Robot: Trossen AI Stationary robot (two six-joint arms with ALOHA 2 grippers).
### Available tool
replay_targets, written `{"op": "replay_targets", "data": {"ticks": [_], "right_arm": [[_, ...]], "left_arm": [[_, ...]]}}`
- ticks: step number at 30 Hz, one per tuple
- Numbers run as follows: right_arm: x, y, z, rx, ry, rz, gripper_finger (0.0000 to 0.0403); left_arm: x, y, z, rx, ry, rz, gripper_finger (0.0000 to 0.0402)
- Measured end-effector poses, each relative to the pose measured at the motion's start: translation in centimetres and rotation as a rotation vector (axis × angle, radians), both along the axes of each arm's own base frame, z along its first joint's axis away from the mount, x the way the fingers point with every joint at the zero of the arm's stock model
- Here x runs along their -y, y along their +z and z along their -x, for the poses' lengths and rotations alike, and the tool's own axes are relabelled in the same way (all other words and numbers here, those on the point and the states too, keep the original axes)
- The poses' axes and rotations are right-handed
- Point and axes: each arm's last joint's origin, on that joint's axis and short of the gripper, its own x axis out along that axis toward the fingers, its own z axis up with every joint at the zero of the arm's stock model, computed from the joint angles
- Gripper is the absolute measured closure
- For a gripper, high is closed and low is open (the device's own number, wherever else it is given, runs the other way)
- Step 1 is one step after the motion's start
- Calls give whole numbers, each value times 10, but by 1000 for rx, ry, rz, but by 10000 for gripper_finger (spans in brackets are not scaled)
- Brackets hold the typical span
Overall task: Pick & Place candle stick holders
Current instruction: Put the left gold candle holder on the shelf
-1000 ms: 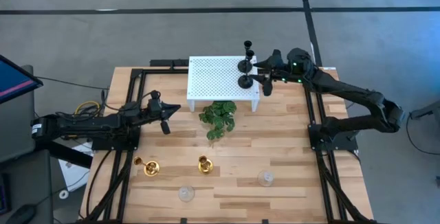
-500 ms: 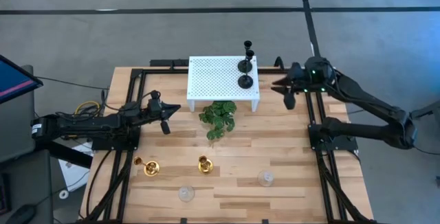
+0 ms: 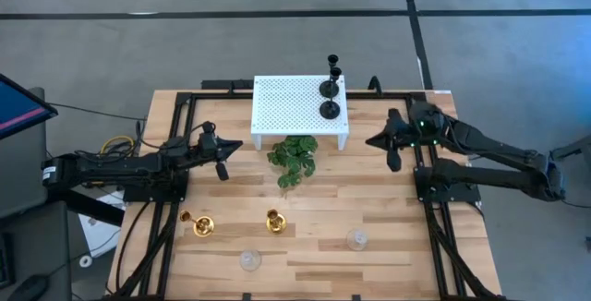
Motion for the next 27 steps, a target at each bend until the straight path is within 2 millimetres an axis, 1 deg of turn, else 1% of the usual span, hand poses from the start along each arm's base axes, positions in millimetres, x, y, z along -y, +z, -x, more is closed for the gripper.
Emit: {"op": "replay_targets", "data": {"ticks": [5, 7, 11, 15, 19, 27], "right_arm": [[-8, -25, 5, 55, -31, -24, 402], [-10, -34, 8, 43, -65, -29, 402], [-15, -50, 11, 68, -123, -29, 402], [-19, -65, 12, 107, -128, -21, 402], [-23, -73, 14, 137, -121, -19, 403], [-25, -75, 14, 165, -119, -14, 403]], "left_arm": [[0, 0, 0, 0, 0, 0, 387], [0, 0, 0, -1, 1, 0, 387], [0, 0, 0, -1, 0, 0, 387], [0, 0, 0, -1, 0, 0, 387], [0, 0, 0, 0, 0, 1, 387], [0, 0, 0, 1, 0, 3, 387]]}}
